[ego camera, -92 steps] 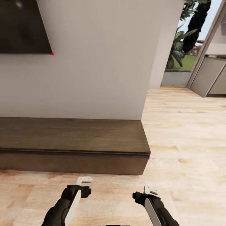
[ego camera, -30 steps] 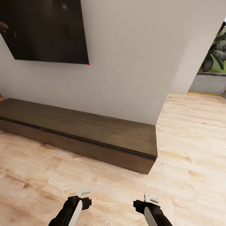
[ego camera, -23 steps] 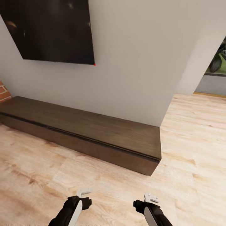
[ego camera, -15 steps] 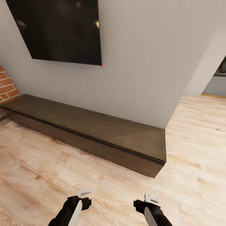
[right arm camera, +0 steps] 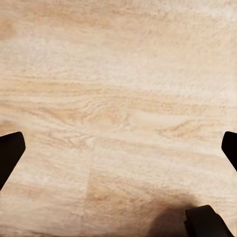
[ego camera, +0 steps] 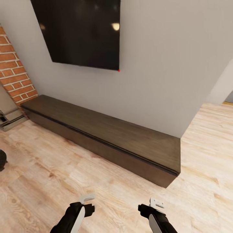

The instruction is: Place each of the two pumpkins and all three candles from the living room inside a cabinet in the living room (use any cabinet), then make sure every cabinet is closed, and position the cauldron so it is next to a table in the living room.

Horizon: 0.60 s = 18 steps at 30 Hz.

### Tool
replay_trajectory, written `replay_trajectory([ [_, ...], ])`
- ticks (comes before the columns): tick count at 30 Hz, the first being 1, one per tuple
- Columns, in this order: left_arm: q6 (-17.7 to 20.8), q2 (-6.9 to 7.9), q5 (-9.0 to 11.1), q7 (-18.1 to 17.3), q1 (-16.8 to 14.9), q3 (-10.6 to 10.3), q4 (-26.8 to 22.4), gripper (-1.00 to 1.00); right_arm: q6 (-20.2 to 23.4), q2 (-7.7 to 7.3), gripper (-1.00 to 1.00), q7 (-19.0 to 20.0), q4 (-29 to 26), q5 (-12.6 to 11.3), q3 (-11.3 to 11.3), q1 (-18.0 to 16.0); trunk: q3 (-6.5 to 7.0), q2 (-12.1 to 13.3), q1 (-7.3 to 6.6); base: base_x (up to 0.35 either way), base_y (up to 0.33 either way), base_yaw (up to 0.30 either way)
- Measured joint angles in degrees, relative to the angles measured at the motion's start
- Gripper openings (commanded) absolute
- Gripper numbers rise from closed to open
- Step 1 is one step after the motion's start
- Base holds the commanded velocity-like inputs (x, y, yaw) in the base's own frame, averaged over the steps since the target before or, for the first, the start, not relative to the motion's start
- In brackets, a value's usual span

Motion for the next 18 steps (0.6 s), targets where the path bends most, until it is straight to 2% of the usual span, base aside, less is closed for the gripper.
replay_trajectory([
  [5, 0.02, -0.04, -0.08, 0.0, 0.0, 0.0, 0.0, 1.0, -0.01, 0.0, 1.0, 0.05, 0.0, 0.01, 0.0, 0.0, 1.32, 2.01, -1.1, -0.264, 0.0, 0.135],
  [18, 0.03, -0.05, -0.09, 0.0, 0.0, -0.05, 0.0, 1.0, -0.01, -0.01, 1.0, 0.07, 0.0, 0.01, 0.0, 0.0, 4.8, 7.22, -3.98, -0.016, 0.0, 0.131],
])
